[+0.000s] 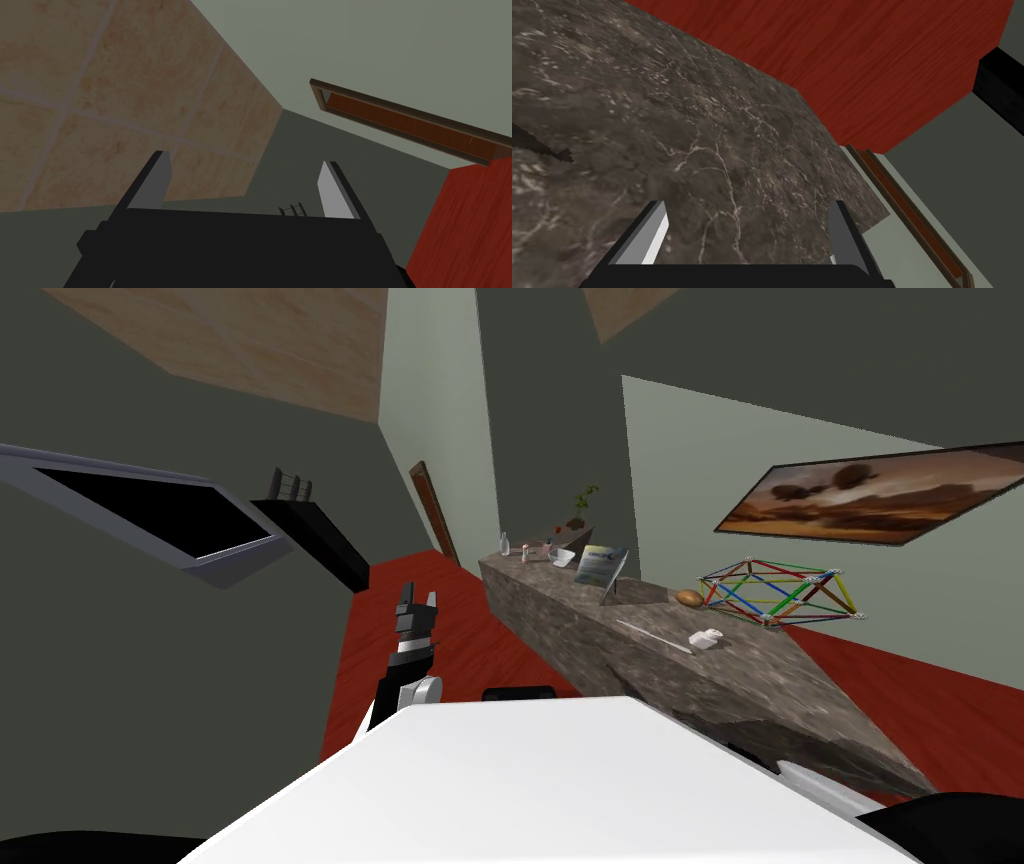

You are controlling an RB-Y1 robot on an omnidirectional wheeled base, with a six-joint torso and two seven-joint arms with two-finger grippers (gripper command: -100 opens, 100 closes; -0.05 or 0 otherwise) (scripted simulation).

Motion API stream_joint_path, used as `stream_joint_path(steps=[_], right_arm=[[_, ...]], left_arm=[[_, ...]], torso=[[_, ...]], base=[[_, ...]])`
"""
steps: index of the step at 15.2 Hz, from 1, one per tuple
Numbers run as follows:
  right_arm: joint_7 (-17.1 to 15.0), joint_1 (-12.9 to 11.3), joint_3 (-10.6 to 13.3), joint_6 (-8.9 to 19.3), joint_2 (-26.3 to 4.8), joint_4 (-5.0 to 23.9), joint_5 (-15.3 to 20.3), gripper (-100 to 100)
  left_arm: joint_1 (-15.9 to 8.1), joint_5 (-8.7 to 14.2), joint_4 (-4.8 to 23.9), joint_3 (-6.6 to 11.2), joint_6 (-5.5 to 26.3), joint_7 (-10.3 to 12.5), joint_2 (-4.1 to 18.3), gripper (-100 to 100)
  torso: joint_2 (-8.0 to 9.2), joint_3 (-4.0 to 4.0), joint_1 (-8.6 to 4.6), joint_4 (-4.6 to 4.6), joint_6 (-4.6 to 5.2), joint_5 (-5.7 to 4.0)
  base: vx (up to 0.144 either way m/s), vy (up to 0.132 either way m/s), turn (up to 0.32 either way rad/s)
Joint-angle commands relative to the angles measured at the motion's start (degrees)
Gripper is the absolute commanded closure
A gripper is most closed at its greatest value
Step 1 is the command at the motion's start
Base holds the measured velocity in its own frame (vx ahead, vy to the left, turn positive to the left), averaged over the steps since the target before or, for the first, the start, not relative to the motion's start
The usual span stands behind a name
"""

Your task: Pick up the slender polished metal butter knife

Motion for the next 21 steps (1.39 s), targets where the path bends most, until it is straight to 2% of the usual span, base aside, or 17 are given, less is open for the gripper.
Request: stream_joint_path(steps=[1,2,4,5,6,8,9,10,11,12,13,15,16,17,18,20,21], right_arm=[[0.0,0.5,0.1,-0.5,-2.4,0.7,0.1,-100],[0.5,1.2,1.4,-1.0,-3.9,3.0,1.1,-100],[0.5,1.2,1.4,-1.0,-5.5,3.0,1.1,-100],[1.0,1.9,2.7,-1.6,-7.1,5.2,2.1,-100],[1.0,1.9,2.7,-1.6,-8.5,5.2,2.1,-100],[1.0,1.9,2.7,-1.6,-8.5,5.2,2.1,-100],[1.5,2.6,4.0,-2.1,-11.4,7.0,3.1,-100],[1.5,2.6,4.0,-2.1,-11.4,7.4,3.1,-100],[2.0,3.2,5.3,-2.6,-13.6,9.1,4.0,-100],[2.0,3.2,5.3,-2.6,-14.2,9.5,4.0,-100],[2.5,3.8,6.5,-3.1,-15.9,11.5,4.9,-100],[2.5,3.8,6.5,-3.1,-16.8,11.5,4.9,-100],[3.0,4.3,7.6,-3.6,-18.7,13.4,5.8,-100],[3.0,4.3,7.6,-3.6,-19.3,13.4,5.8,-100],[3.4,4.8,8.7,-4.1,-20.8,15.3,6.7,-100],[3.9,5.2,9.8,-4.6,-23.7,17.0,7.5,-100],[3.9,5.2,9.8,-4.6,-23.8,17.0,7.5,-100]], left_arm=[[0.0,0.0,0.0,0.0,0.0,0.0,0.0,0],[0.0,0.0,0.0,0.0,0.0,0.0,0.0,0],[0.0,0.0,0.0,0.0,0.0,0.0,0.0,0],[0.0,0.0,0.0,0.0,0.0,0.0,0.0,0],[0.0,0.0,0.0,0.0,0.0,0.0,0.0,0],[0.0,0.0,0.0,0.0,0.0,0.0,0.0,0],[0.0,0.0,0.0,0.0,0.0,0.0,0.0,0],[0.0,0.0,0.0,0.0,0.0,0.0,0.0,0],[0.0,0.0,0.0,0.0,0.0,0.0,0.0,0],[0.0,0.0,0.0,0.0,0.0,0.0,0.0,0],[0.0,0.0,0.0,0.0,0.0,0.0,0.0,0],[0.0,0.0,0.0,0.0,0.0,0.0,0.0,0],[0.0,0.0,0.0,0.0,0.0,0.0,0.0,0],[0.0,0.0,0.0,0.0,0.0,0.0,0.0,0],[0.0,0.0,0.0,0.0,0.0,0.0,0.0,0],[0.0,0.0,0.0,0.0,0.0,0.0,0.0,0],[0.0,0.0,0.0,0.0,0.0,0.0,0.0,0]], torso=[[0.0,0.0,0.0,0.0,0.0,0.0],[0.02,0.01,-0.04,0.0,0.01,0.0],[0.04,0.02,-0.01,0.01,0.0,0.0],[0.06,0.03,-0.02,0.01,0.01,-0.01],[0.05,0.03,0.0,0.01,0.01,0.01],[0.02,0.01,0.0,0.0,0.0,0.0],[0.07,0.03,-0.07,0.01,0.02,-0.02],[0.07,0.04,-0.09,0.01,0.0,-0.01],[0.04,0.02,-0.07,0.01,0.01,-0.01],[-0.02,-0.01,-0.04,0.0,-0.02,-0.02],[-0.06,-0.03,-0.02,-0.01,-0.02,-0.01],[-0.14,-0.08,0.05,-0.03,-0.01,0.01],[-0.09,-0.06,0.03,-0.02,0.01,0.01],[-0.09,-0.06,0.01,-0.02,-0.01,0.01],[-0.09,-0.06,-0.01,-0.02,-0.01,0.0],[-0.11,-0.07,-0.03,-0.03,-0.02,0.01],[-0.14,-0.08,-0.05,-0.03,-0.01,-0.01]], base=[[0.047,0.043,0.041],[0.043,0.053,0.093],[0.041,0.058,0.064],[0.049,0.062,0.09],[0.063,0.069,0.09],[0.039,0.039,0.014],[0.041,0.038,0.088],[0.056,0.045,0.099],[0.073,0.056,0.132],[0.075,0.062,0.107],[0.094,0.071,0.111],[0.082,0.066,0.062],[0.077,0.051,0.075],[0.077,0.047,0.108],[0.079,0.049,0.13],[0.086,0.039,0.113],[0.098,0.032,0.096]])
